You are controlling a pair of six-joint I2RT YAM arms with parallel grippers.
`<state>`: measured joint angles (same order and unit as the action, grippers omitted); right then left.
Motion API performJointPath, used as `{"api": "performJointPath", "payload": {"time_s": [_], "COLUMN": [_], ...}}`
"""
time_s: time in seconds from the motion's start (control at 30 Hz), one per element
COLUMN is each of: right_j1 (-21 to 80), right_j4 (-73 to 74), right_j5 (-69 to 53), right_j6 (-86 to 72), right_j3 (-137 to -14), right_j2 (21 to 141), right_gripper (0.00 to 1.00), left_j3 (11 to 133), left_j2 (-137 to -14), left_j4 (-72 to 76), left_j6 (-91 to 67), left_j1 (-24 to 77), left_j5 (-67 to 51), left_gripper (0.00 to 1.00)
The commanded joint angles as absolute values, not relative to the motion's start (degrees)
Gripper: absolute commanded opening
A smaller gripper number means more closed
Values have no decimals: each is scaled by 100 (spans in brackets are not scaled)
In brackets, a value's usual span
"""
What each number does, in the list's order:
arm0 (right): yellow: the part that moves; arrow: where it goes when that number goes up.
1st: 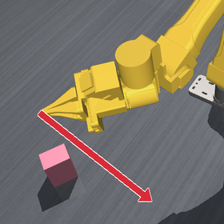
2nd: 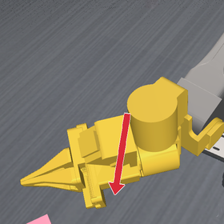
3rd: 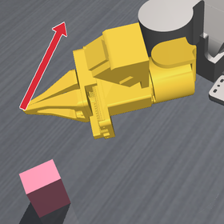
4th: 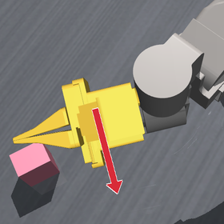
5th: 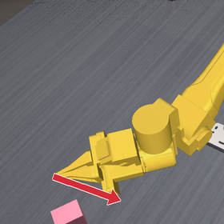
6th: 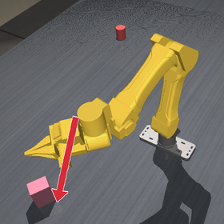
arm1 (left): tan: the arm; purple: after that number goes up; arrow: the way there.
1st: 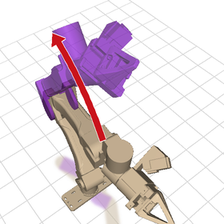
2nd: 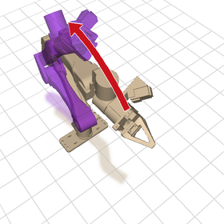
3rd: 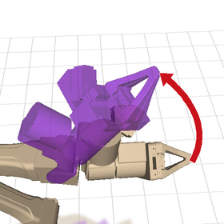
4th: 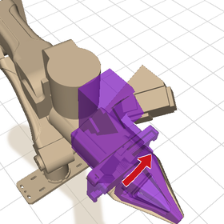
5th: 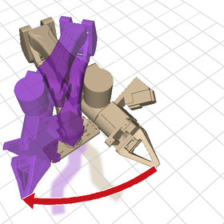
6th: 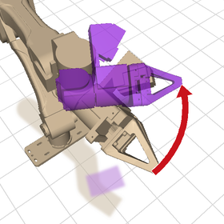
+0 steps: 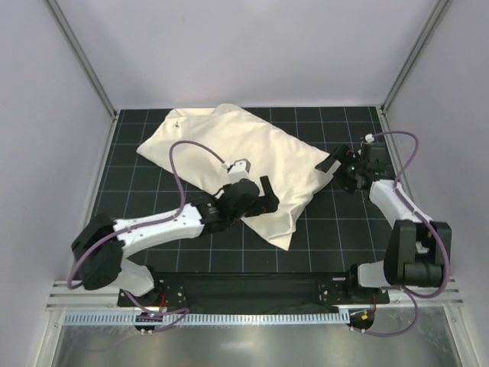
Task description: Put the pillow into the pillowcase
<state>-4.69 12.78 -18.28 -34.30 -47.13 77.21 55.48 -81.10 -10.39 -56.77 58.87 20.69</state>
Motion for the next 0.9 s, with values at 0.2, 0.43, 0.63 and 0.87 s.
{"api": "performJointPath", "payload": {"time_s": [0.2, 0.43, 0.63, 0.87], "right_j1": [-405, 0, 184, 325], "right_j4": [-167, -96, -316, -475], "right_j5": [-2136, -1863, -1969, -1872], "right_j6": [-3885, -3762, -3709, -3683], "right_j3": [-5431, -5845, -5538, -4870], "right_j2": [9552, 9888, 9599, 8790], "right_gripper": [100, 47, 4, 4], "left_j3": [6195, 6881, 6881, 6970], "left_j2": [-10176, -11003, -11100, -11268], "left_j4": [826, 914, 2153, 2426], "left_j6": [-6697, -6566, -5845, -5643], "left_j1": [5889, 5819, 5433, 4668], "left_j5": [2900, 3462, 3613, 2891], "left_gripper": [100, 98, 74, 0]}}
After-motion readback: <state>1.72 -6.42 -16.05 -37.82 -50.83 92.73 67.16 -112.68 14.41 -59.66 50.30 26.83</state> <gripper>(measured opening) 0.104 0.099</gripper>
